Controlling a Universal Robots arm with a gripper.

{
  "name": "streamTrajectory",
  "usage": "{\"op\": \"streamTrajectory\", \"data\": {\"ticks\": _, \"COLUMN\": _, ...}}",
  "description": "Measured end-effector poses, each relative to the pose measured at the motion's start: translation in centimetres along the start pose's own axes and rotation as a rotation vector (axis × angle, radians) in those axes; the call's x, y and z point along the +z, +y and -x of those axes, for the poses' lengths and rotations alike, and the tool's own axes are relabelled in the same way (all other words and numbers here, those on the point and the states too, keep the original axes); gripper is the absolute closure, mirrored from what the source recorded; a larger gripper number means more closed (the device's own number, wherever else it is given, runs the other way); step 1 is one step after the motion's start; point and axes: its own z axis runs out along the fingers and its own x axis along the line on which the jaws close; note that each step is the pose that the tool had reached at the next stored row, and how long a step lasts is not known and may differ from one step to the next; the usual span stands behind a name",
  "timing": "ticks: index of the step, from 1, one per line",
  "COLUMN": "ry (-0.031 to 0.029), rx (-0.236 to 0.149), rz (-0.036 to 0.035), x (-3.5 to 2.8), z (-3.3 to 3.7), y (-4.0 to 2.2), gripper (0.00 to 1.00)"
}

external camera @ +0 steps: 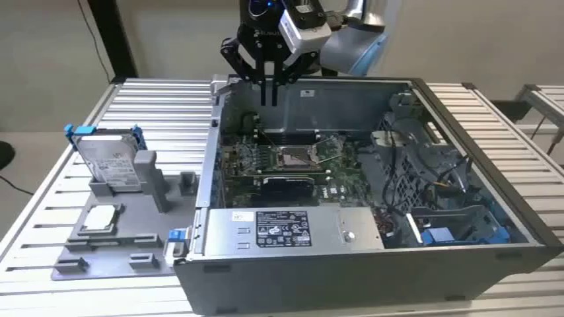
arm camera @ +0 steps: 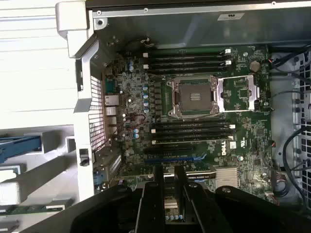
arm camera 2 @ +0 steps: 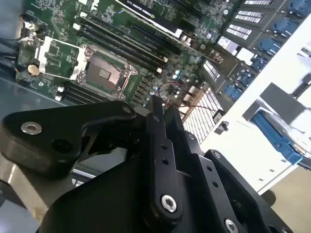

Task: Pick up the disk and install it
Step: 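Reach for the disk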

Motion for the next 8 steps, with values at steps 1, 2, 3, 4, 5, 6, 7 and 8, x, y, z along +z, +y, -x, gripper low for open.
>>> {"op": "streamTrajectory", "data": {"ticks": 1, "ry": 0.0, "rx": 0.0, "rz": 0.0, "x": 0.0, "z": 0.0, "y": 0.0, "gripper": 0.0}}
{"op": "streamTrajectory", "data": {"ticks": 2, "ry": 0.0, "rx": 0.0, "rz": 0.0, "x": 0.0, "z": 0.0, "y": 0.0, "gripper": 0.0}}
{"op": "streamTrajectory", "data": {"ticks": 3, "ry": 0.0, "rx": 0.0, "rz": 0.0, "x": 0.0, "z": 0.0, "y": 0.0, "gripper": 0.0}}
{"op": "streamTrajectory", "data": {"ticks": 4, "ry": 0.0, "rx": 0.0, "rz": 0.0, "x": 0.0, "z": 0.0, "y": 0.0, "gripper": 0.0}}
{"op": "streamTrajectory", "data": {"ticks": 5, "ry": 0.0, "rx": 0.0, "rz": 0.0, "x": 0.0, "z": 0.0, "y": 0.0, "gripper": 0.0}}
{"op": "streamTrajectory", "data": {"ticks": 6, "ry": 0.0, "rx": 0.0, "rz": 0.0, "x": 0.0, "z": 0.0, "y": 0.0, "gripper": 0.0}}
{"op": "streamTrajectory", "data": {"ticks": 7, "ry": 0.0, "rx": 0.0, "rz": 0.0, "x": 0.0, "z": 0.0, "y": 0.0, "gripper": 0.0}}
{"op": "streamTrajectory", "data": {"ticks": 8, "ry": 0.0, "rx": 0.0, "rz": 0.0, "x": 0.0, "z": 0.0, "y": 0.0, "gripper": 0.0}}
